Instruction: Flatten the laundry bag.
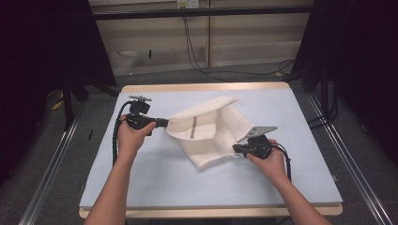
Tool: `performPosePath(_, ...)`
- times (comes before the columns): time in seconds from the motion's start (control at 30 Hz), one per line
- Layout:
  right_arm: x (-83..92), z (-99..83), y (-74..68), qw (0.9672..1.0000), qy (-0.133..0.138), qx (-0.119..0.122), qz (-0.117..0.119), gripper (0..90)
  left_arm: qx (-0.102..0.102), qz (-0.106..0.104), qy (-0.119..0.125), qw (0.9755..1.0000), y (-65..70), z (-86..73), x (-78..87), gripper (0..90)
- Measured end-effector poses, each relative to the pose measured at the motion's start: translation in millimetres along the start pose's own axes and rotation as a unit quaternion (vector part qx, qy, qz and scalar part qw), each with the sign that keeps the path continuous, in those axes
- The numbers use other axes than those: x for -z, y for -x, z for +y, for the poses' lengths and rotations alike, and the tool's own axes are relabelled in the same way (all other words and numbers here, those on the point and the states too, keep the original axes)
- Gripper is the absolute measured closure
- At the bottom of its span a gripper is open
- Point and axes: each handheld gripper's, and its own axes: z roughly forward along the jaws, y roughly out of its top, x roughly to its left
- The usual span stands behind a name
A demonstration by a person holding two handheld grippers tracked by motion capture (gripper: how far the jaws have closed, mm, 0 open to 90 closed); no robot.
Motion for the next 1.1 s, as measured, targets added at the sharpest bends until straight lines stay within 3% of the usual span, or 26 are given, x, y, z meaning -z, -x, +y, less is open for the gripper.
performPosePath(0.27, -1.7, -0.5, 2.3, 1.0000, -0.003, 0.000, 0.002, 90.0, 0.003, 0.005, -0.004, 1.0000, -6.6, 5.1, -2.9, 85.0)
performPosePath(0.47, -4.2, -0.6, 5.6, 1.0000, -0.007, -0.002, 0.004, 89.9, 0.002, 0.024, 0.007, 0.9997, -12.3, 17.3, -3.1, 85.1)
performPosePath(0.53, -4.4, -0.4, 7.3, 1.0000, -0.008, -0.003, 0.003, 90.0, -0.008, 0.045, 0.006, 0.9989, -19.0, 22.4, -1.3, 85.2)
performPosePath(0.63, -3.7, 0.5, 10.5, 0.9999, -0.009, -0.005, 0.000, 89.0, 0.012, 0.062, 0.027, 0.9976, -30.9, 27.3, 0.3, 84.3)
performPosePath(0.67, -3.4, 0.7, 11.2, 0.9999, -0.010, -0.006, -0.002, 88.5, 0.013, 0.069, 0.034, 0.9969, -33.2, 27.8, 1.8, 81.0)
performPosePath(0.7, -3.2, 0.8, 11.9, 0.9999, -0.012, -0.007, 0.003, 87.3, 0.030, 0.080, 0.044, 0.9954, -32.9, 28.3, 1.8, 72.6)
performPosePath(0.77, -2.8, 0.6, 12.0, 0.9999, -0.013, -0.003, 0.003, 84.4, 0.028, 0.077, 0.036, 0.9960, -35.8, 27.4, 2.3, 51.5)
performPosePath(0.87, -1.9, 0.2, 13.4, 0.9999, -0.008, -0.012, -0.003, 76.0, 0.026, 0.072, 0.031, 0.9965, -36.4, 23.3, -0.2, 31.8)
performPosePath(1.0, -1.2, -0.1, 13.2, 0.9997, -0.010, -0.018, -0.010, 66.0, 0.027, 0.052, 0.013, 0.9982, -32.1, 19.9, -3.1, 28.3)
performPosePath(1.1, -0.5, 0.4, 12.0, 0.9997, -0.010, -0.020, -0.012, 58.7, 0.007, 0.042, -0.006, 0.9991, -22.9, 18.7, -5.6, 29.1)
